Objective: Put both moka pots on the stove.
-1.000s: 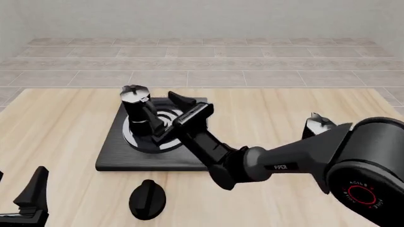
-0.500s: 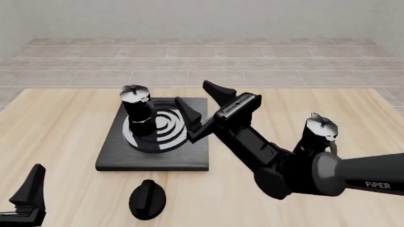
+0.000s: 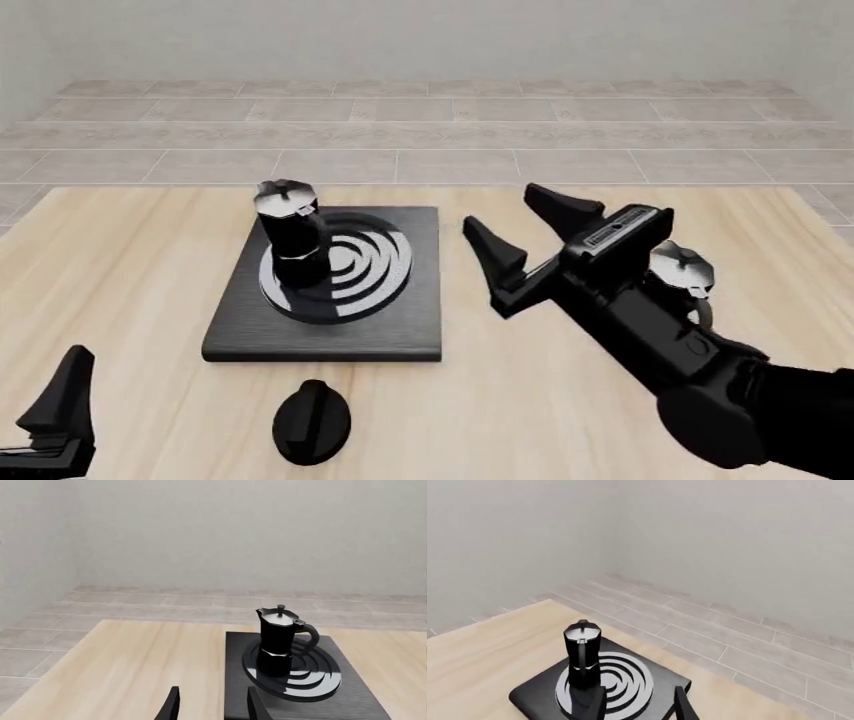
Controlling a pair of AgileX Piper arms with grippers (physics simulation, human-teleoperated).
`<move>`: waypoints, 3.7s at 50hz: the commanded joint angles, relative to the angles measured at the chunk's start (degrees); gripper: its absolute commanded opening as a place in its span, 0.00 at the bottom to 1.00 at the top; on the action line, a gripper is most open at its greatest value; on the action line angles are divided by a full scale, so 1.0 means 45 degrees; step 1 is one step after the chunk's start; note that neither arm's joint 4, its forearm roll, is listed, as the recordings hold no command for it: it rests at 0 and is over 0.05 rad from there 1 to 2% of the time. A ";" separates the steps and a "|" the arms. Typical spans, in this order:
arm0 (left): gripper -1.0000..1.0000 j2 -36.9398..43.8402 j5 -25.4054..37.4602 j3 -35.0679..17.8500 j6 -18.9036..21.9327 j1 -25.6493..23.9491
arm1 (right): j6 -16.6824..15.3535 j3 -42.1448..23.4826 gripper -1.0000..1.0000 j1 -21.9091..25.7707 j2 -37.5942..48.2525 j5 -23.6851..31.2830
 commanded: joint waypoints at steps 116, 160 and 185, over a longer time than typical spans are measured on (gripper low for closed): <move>1.00 0.0000 0.0068 0.0054 0.0366 -0.0071 | 0.1342 0.4455 1.00 -0.7414 -0.8784 0.8754; 1.00 0.0001 0.0123 0.0019 0.0366 -0.0051 | 0.1095 -0.0136 1.00 -0.8070 -0.4234 1.0662; 1.00 0.0001 0.0093 0.0064 0.0454 -0.0043 | 0.1123 -0.0786 1.00 -0.8301 -0.2708 1.1077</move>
